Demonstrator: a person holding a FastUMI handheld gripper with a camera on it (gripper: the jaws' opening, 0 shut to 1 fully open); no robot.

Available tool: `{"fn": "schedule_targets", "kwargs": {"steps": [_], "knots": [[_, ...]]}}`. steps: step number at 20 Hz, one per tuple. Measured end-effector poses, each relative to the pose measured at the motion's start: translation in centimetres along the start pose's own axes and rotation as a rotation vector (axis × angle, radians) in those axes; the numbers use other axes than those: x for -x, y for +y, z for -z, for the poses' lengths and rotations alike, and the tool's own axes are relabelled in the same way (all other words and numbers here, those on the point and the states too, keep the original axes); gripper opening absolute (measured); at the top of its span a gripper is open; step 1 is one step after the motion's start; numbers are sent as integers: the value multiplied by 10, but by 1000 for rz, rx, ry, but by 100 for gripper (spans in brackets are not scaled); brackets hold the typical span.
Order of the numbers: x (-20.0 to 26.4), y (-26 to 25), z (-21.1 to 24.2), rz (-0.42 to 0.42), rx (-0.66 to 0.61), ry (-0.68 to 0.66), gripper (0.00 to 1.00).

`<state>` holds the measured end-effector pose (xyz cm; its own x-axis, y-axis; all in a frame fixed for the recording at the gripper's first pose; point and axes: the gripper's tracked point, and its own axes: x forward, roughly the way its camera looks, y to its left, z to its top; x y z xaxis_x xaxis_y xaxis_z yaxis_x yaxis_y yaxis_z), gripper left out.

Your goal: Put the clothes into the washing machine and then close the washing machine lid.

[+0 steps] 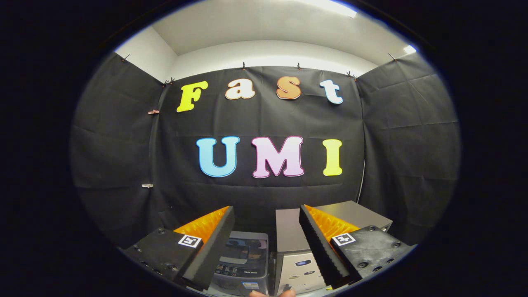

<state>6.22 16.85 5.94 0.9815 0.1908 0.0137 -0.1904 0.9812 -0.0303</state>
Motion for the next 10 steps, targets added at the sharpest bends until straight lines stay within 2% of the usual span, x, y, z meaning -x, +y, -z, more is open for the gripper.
{"fn": "schedule_targets", "kwargs": {"steps": [10], "knots": [[3,0,-2,3,5,-5,99]]}}
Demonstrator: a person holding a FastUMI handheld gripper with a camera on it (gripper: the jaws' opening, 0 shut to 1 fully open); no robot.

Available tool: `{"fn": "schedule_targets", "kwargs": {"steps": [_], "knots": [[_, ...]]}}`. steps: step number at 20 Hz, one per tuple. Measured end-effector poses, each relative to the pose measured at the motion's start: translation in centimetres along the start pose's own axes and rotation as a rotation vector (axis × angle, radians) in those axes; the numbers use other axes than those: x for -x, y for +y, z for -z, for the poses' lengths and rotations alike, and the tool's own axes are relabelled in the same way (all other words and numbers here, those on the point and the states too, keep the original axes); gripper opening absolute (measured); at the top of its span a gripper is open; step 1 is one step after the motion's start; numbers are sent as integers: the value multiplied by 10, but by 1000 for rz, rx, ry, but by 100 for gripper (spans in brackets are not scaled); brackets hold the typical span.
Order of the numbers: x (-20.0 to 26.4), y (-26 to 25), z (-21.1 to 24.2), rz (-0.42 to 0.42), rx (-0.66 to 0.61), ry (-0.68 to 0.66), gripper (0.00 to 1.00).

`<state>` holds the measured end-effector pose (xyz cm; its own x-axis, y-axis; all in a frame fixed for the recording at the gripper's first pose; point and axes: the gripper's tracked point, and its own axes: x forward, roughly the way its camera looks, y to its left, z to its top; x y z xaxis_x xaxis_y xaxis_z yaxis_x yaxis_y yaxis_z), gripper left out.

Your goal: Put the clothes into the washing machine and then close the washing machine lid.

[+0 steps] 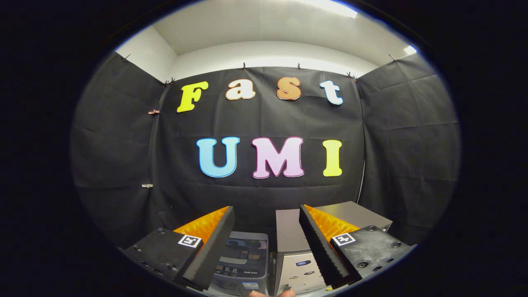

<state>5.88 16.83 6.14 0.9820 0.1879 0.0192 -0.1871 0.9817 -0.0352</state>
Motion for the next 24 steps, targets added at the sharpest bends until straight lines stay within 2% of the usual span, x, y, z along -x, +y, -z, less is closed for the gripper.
{"fn": "schedule_targets", "kwargs": {"steps": [24], "knots": [[3,5,-3,-6,7,-7,99]]}}
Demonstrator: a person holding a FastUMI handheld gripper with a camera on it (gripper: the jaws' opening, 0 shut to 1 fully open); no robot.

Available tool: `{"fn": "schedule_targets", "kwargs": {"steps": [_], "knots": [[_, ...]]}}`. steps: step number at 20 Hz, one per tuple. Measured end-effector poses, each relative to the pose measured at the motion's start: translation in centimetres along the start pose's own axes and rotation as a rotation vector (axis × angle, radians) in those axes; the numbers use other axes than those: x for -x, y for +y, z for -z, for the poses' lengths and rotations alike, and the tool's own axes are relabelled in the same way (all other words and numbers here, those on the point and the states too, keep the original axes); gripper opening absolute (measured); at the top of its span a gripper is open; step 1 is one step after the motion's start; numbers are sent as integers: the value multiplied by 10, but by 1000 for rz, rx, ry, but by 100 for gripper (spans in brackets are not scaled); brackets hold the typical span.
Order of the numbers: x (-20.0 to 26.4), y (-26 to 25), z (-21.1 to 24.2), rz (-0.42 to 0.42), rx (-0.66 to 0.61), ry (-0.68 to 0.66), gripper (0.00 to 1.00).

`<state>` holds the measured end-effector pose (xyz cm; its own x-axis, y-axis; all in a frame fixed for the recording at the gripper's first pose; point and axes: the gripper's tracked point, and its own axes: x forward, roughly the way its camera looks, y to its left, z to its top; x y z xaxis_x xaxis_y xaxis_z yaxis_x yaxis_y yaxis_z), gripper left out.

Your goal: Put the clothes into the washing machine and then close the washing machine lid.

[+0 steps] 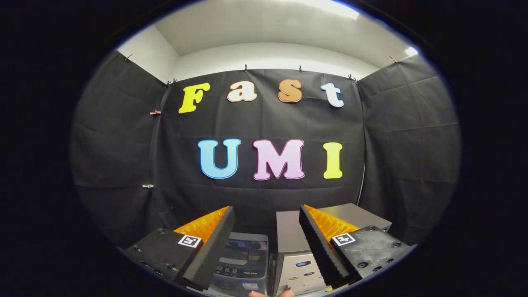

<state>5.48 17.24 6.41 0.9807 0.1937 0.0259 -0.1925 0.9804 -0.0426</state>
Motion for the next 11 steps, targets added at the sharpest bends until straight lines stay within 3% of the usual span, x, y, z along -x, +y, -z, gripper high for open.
{"fn": "schedule_targets", "kwargs": {"steps": [11], "knots": [[-3,0,8,1,-3,14,99]]}}
